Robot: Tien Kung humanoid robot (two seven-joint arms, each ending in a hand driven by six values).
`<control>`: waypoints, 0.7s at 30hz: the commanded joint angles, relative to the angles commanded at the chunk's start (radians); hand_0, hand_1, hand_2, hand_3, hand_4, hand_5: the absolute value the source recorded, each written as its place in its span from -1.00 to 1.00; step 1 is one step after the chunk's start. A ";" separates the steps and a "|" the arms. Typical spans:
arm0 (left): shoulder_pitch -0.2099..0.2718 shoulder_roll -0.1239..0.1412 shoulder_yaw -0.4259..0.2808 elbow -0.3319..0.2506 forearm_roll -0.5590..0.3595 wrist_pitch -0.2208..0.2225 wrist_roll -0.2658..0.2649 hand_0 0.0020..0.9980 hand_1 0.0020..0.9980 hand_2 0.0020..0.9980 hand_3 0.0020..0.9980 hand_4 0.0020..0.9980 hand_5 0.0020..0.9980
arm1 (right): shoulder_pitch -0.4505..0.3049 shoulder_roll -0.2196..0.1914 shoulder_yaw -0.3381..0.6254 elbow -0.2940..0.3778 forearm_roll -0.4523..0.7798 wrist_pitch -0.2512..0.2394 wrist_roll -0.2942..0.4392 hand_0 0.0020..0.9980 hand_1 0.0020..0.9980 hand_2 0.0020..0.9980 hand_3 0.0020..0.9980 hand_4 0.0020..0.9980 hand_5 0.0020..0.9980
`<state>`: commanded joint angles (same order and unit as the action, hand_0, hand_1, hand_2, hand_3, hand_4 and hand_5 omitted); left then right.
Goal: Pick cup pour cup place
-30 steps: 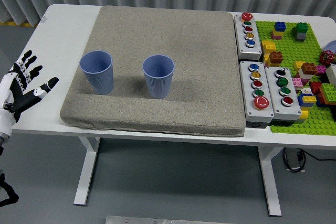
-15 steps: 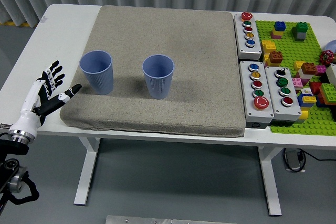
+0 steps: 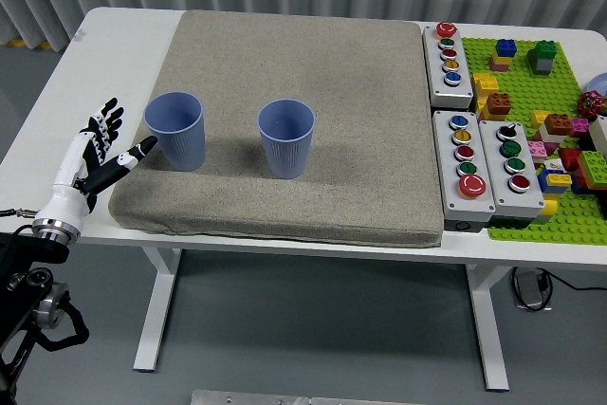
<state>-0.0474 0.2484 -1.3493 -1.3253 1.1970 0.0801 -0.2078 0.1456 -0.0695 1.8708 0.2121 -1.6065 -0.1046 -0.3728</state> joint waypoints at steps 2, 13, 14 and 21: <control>-0.008 -0.005 0.009 0.012 0.018 -0.002 0.000 0.97 1.00 1.00 1.00 1.00 -0.05 | 0.001 0.000 -0.001 0.000 0.001 -0.001 -0.001 0.40 0.38 0.29 0.25 -1.00 -0.21; -0.009 -0.010 0.016 0.015 0.066 -0.022 -0.002 0.98 1.00 1.00 1.00 0.82 -0.53 | 0.004 0.000 -0.002 0.000 0.002 -0.001 -0.001 0.40 0.38 0.29 0.25 -1.00 -0.22; -0.008 -0.009 0.016 0.015 0.067 -0.023 -0.002 0.98 1.00 1.00 1.00 0.82 -0.53 | 0.004 0.000 -0.002 0.000 0.002 -0.001 -0.001 0.40 0.38 0.29 0.25 -1.00 -0.22; -0.013 -0.013 0.020 0.031 0.073 -0.024 0.000 0.98 1.00 1.00 1.00 0.81 -0.56 | 0.004 0.000 -0.001 0.000 0.000 0.000 -0.001 0.40 0.38 0.29 0.25 -1.00 -0.22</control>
<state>-0.0606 0.2354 -1.3294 -1.2940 1.2705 0.0558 -0.2074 0.1500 -0.0690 1.8698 0.2122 -1.6068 -0.1045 -0.3735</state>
